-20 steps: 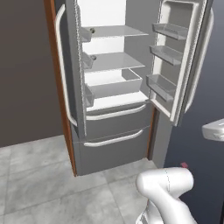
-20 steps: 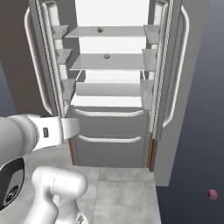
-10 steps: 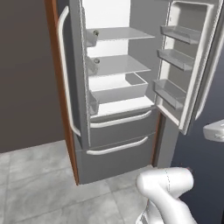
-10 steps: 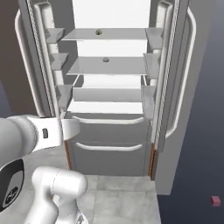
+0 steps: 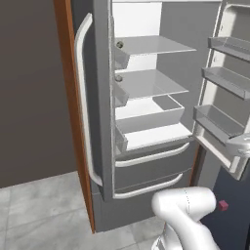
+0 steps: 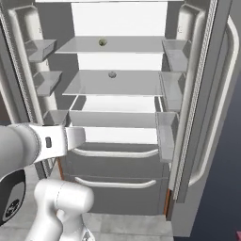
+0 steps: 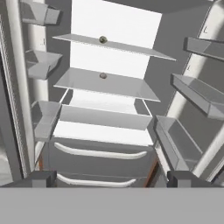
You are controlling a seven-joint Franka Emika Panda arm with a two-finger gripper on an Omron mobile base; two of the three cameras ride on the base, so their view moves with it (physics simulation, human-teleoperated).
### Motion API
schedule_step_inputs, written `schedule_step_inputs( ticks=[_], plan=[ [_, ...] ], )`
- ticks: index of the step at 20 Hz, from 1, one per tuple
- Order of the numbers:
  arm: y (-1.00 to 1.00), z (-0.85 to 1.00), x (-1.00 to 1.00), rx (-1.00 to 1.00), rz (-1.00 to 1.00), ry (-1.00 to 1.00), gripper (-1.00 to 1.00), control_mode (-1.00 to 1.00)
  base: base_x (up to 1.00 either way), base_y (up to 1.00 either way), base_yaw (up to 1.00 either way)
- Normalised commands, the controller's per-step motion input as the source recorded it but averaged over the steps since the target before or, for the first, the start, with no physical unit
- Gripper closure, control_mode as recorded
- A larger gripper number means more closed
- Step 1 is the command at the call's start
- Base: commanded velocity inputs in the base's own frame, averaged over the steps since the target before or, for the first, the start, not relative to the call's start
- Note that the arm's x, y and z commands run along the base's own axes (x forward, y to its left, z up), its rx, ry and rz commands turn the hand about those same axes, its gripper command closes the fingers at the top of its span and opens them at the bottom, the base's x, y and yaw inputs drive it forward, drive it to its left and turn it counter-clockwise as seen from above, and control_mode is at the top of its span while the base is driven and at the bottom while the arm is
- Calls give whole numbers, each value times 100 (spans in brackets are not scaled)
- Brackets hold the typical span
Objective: Pick the egg and butter from the fridge and place them by the bowl for mixing.
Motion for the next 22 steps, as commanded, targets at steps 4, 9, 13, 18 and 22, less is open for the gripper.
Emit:
schedule_step_inputs(
  ticks=[4,9,13,18,22],
  plan=[
    [0,0,0,0,0,0,-100,100,39,-14,8],
    [0,0,0,0,0,0,-100,100,33,-4,0],
    [0,0,0,0,0,0,-100,100,32,-48,2],
    [0,0,0,0,0,0,-100,100,14,-13,2],
    [0,0,0,0,0,0,-100,100,29,8,-1]
  ],
)
